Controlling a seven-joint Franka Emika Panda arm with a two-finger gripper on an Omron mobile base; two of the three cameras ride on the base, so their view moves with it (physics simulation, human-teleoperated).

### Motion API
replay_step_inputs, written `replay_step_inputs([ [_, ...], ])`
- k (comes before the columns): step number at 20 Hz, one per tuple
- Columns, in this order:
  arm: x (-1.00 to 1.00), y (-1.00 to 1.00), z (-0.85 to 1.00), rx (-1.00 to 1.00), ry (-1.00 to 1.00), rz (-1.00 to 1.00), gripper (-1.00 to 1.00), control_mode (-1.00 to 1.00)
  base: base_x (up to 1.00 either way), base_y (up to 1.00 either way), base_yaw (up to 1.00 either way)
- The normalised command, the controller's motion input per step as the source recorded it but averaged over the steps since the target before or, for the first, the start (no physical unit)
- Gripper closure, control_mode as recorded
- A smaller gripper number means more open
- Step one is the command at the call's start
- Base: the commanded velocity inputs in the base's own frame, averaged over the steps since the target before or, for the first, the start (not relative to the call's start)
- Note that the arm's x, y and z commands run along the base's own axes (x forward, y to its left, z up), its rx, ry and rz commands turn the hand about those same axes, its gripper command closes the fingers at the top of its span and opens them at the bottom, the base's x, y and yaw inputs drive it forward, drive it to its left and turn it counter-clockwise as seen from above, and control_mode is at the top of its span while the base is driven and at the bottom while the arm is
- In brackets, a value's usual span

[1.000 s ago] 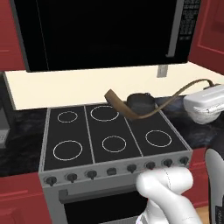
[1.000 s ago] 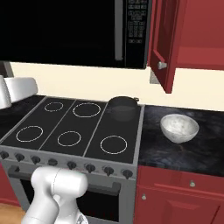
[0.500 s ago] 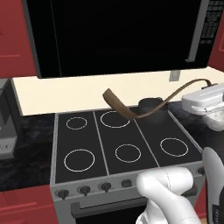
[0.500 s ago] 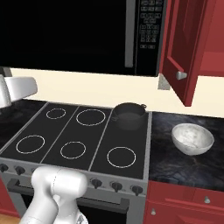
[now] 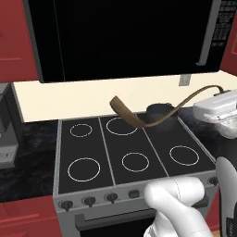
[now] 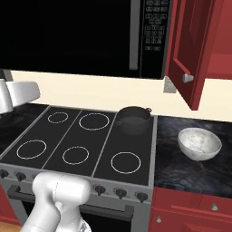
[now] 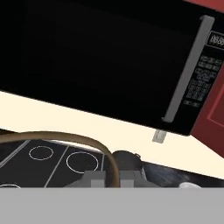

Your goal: Open the cabinet and move the ladle to the pot. Then close the cabinet.

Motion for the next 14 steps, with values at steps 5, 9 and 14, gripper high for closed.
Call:
replay_step_inputs([
  [5,-0.49,-0.14,-0.66,0.00,0.08,0.00,1.00,-1.00,0.00,0.00,0.00],
  [9,-0.14,-0.35,-0.61,0.00,0.04,0.00,1.00,-1.00,0.00,0.00,0.00],
  [14,0.62,-0.47,-0.38,0.00,0.22,-0.01,1.00,-1.00,0.00,0.00,0.00],
])
